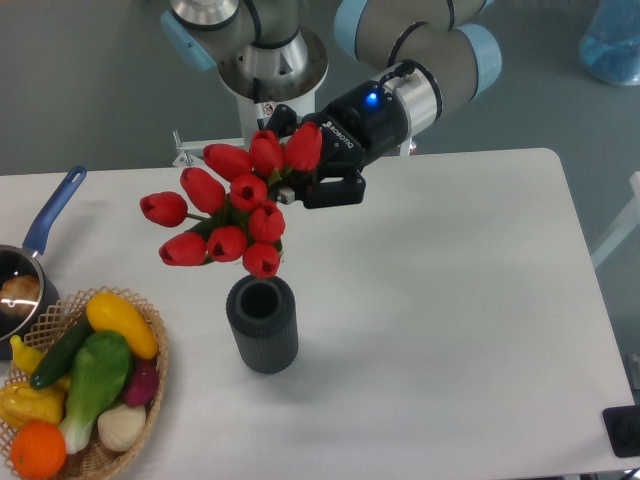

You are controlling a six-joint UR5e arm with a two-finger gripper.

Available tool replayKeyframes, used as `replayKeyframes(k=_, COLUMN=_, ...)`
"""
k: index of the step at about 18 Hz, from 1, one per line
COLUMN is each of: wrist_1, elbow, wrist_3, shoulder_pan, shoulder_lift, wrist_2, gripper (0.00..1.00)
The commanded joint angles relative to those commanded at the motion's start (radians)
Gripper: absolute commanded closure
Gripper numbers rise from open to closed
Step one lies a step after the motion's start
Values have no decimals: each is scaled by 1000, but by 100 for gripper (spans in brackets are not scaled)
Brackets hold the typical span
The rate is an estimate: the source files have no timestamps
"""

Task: Pick up the flowers from the vase
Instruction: 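Lift the gripped tulips straight up out of the grey vase, then carry the tulip bunch up and away from the vase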

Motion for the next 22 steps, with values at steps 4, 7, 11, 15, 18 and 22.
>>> replayKeyframes(k=4, wrist_1=-2, elbow=-2, wrist_3=-2, shoulder_pan=17, shoulder_lift=-2, wrist_2=0, gripper=76)
replayKeyframes(k=7, wrist_1=-2, elbow=-9, wrist_3=-2, shoulder_pan=43, shoulder_lift=-3, wrist_2=2, gripper=76)
replayKeyframes(k=11, wrist_1=-2, elbow=-12, wrist_3=-17, shoulder_pan=86, shoulder_lift=-5, wrist_2=6, gripper=76)
replayKeyframes(k=15, wrist_1=2, elbow=-9, wrist_3=-20, shoulder_pan=136, shoulder_lift=-8, wrist_2=9, gripper=76)
replayKeyframes(k=18, wrist_1=2, elbow=-5, wrist_3=-21, shoulder_pan=159, shoulder_lift=-9, wrist_2=12, gripper=76)
replayKeyframes(k=22, wrist_1=3, elbow=-17, wrist_3=-14, shoulder_pan=183, shoulder_lift=-11, wrist_2=17, gripper=76)
